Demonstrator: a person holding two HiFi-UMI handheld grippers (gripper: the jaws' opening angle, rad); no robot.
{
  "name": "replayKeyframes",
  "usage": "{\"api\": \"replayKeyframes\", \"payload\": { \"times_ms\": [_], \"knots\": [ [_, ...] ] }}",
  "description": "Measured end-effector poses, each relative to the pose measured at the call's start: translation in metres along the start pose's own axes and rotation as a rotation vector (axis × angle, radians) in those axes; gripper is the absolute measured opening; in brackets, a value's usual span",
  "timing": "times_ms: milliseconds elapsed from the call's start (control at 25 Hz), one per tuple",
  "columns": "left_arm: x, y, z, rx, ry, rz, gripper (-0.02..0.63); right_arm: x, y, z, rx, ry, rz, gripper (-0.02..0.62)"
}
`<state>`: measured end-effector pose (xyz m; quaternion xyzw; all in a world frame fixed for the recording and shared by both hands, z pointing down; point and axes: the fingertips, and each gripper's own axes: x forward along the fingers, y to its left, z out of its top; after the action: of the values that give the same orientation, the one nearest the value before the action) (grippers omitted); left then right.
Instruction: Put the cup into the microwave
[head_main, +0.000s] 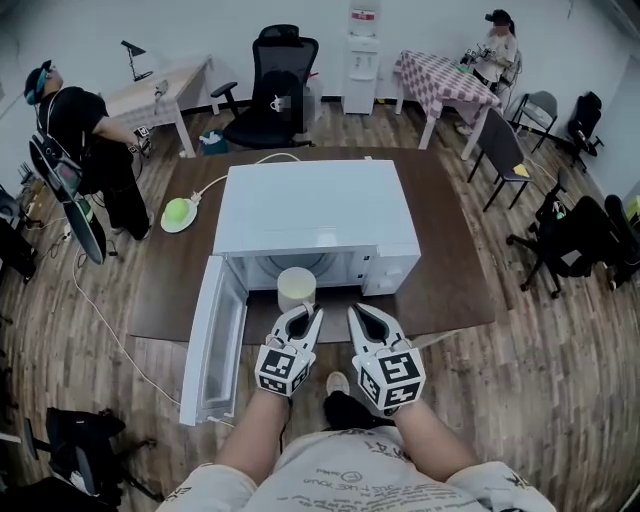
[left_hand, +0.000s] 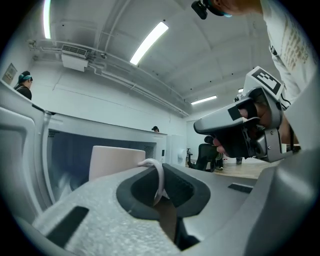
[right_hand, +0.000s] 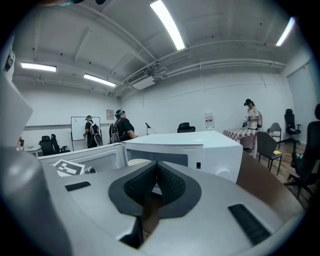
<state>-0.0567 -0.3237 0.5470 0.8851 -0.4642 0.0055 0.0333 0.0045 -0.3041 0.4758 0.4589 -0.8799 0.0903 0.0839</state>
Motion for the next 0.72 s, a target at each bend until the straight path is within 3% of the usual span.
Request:
{"api": "replayKeyframes", "payload": {
  "times_ms": [400,720],
  "knots": [
    [0.049,0.031,-0.038,-0.053,0.049,-0.023,0.026,0.015,-0.031,-0.024,0.013,0.071,-0.026,0.017],
    [0.084,0.058,-0.041,-0.076,0.033,-0.014,0.026,0.021,-0.048,-0.035,0.009,0.106,-0.037,0.017]
  ]
}}
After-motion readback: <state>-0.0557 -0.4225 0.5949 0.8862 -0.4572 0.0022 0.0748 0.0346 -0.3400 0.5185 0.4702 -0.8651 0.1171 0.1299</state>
